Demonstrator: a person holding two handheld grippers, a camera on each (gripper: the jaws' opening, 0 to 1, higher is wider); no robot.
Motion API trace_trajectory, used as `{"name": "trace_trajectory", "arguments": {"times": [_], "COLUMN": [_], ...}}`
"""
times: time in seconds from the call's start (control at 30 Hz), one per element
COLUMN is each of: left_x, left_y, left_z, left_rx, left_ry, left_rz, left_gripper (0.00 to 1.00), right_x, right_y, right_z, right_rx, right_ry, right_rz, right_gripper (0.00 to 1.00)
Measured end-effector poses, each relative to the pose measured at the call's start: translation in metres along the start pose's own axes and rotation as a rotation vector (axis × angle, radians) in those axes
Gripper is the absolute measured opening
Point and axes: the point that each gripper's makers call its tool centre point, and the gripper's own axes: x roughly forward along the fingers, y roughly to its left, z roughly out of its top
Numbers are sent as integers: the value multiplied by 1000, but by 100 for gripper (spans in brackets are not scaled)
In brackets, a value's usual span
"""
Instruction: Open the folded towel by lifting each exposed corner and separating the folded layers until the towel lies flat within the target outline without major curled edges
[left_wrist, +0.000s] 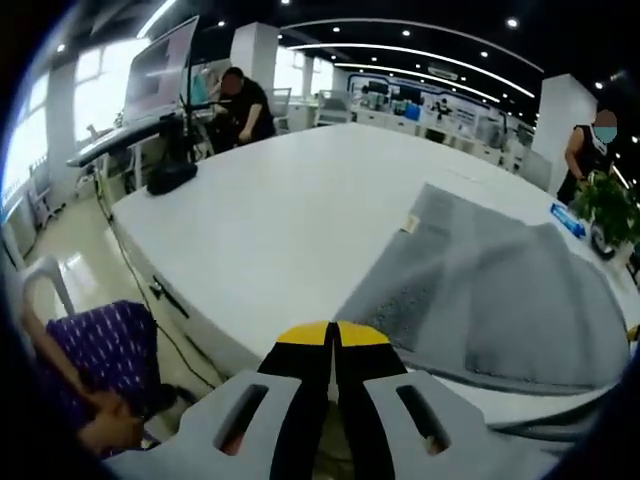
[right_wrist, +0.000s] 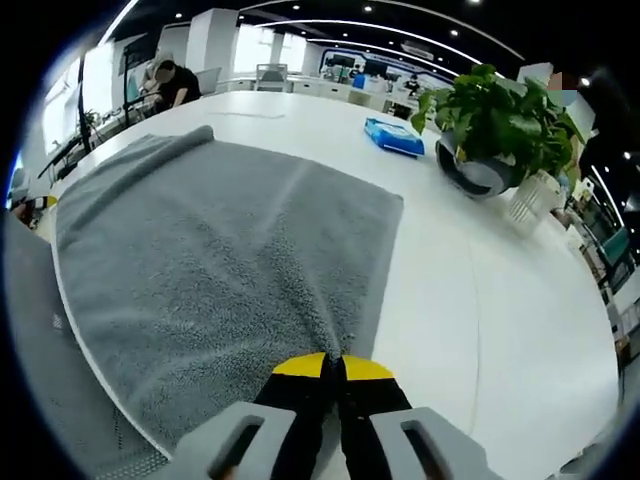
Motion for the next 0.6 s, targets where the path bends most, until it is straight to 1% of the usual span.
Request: {"name": "trace_trajectory", "arguments": {"times": [0.03,0.07,0.1,0.13,0.17,0.2,0.23,0.27,0.3,0.33,0.43,0.5,0.57,0.6], "left_x": [-4,-5,-8,-9,-10,-6,-4,1,10,14,30,38,48,52], "left_y": [-4,-10,-21,-32,-41,-55,-64,-74,-76,-80,-98,-104,-111,-112], "left_z": [10,24,41,50,55,58,56,54,55,55,48,42,32,31], "left_rx": [-9,2,20,48,66,116,148,190,212,223,236,264,302,302], "left_ry": [-32,-92,-164,-195,-209,-198,-176,-154,-150,-150,-124,-98,-54,-45], "left_rz": [-8,-38,-86,-131,-162,-215,-244,-273,-288,-301,-360,-386,-414,-416], "left_gripper": [0,3,5,7,10,12,14,15,15,15,20,22,24,24], "right_x": [-1,-1,-3,-4,-4,-4,-4,-1,1,4,11,15,21,22], "right_y": [0,0,1,7,13,20,22,30,33,36,53,59,62,64], "right_z": [1,3,13,26,31,36,37,43,46,49,55,56,54,55], "right_rx": [7,16,35,48,58,48,38,-9,-36,-55,-67,-85,-126,-130], "right_ry": [0,-7,-48,-101,-108,-98,-95,-95,-97,-98,-94,-87,-73,-74], "right_rz": [5,10,12,39,58,80,84,102,104,112,165,185,185,191], "right_gripper": [3,6,11,16,20,21,21,21,22,22,25,29,33,34]}}
